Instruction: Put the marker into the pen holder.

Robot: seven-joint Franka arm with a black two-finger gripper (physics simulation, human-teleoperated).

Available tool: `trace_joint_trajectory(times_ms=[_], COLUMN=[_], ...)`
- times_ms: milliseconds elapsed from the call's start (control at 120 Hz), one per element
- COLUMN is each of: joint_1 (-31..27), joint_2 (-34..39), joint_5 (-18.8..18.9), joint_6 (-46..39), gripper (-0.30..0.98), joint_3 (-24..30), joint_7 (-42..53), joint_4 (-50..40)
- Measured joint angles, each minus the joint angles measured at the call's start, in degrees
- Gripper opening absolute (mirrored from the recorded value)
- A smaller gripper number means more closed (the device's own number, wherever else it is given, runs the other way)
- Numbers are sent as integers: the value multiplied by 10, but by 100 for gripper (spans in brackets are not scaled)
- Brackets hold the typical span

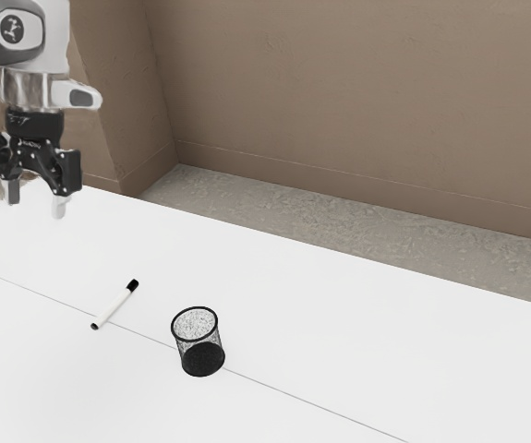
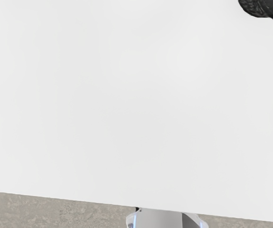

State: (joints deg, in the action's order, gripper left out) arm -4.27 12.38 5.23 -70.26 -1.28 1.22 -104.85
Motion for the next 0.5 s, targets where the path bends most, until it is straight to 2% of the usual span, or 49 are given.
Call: trace_joint_trajectory(times_ms=[100, 208, 375, 433, 500], joint_1=[34, 65, -2, -38, -53], joint_2=[-40, -79, -188, -216, -233], joint_5=[-4, -12, -22, -28, -35], joint_6=[-58, -153, -313, -368, -428], gripper=[67, 67, 67, 67, 67], joint_3=[1, -2, -5, -6, -7], joint_7=[5, 8, 38, 54, 72], joint_4=[73, 12, -78, -100, -130])
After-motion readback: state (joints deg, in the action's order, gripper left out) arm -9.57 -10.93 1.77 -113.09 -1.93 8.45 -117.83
